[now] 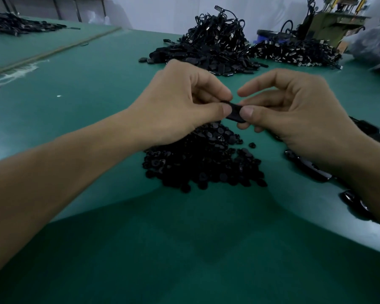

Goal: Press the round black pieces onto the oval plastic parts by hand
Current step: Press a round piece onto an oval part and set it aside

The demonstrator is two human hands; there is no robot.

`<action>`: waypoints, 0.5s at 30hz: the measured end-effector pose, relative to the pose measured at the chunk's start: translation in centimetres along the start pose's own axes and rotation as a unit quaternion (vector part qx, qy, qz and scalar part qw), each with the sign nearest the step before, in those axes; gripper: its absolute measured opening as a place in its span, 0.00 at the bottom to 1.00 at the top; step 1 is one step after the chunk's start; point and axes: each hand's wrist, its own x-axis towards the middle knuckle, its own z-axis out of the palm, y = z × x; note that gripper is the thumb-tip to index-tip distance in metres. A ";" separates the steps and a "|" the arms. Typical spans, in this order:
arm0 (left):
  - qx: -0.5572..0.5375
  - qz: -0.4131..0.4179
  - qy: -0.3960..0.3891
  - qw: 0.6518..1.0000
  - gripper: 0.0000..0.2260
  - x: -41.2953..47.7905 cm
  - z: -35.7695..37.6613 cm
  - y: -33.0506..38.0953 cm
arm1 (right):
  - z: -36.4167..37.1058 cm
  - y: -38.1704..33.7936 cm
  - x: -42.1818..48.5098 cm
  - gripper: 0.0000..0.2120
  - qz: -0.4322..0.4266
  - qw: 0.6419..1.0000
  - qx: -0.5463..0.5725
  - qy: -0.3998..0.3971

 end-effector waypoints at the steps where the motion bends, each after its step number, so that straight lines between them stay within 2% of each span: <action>1: -0.009 -0.001 -0.002 1.000 0.05 -0.1 -0.1 0.0 | 0.2 -0.1 0.0 0.10 -0.003 1.000 0.011 0.006; 4: -0.029 -0.003 0.010 1.000 0.04 -0.5 -0.1 -0.1 | 0.5 0.3 -0.1 0.06 0.019 1.000 -0.015 0.012; 8: -0.023 -0.010 0.036 0.999 0.04 -0.5 -0.5 -0.6 | -0.1 1.3 -0.1 0.03 0.036 0.973 -0.219 -0.061; 11: -0.032 -0.016 0.046 0.998 0.05 -0.5 -0.5 -0.7 | -0.1 1.0 -0.1 0.04 0.043 0.962 -0.248 -0.105; 15: -0.049 -0.025 0.046 0.997 0.06 -0.5 -0.2 -0.8 | 0.6 0.8 -0.1 0.03 0.043 0.956 -0.266 -0.119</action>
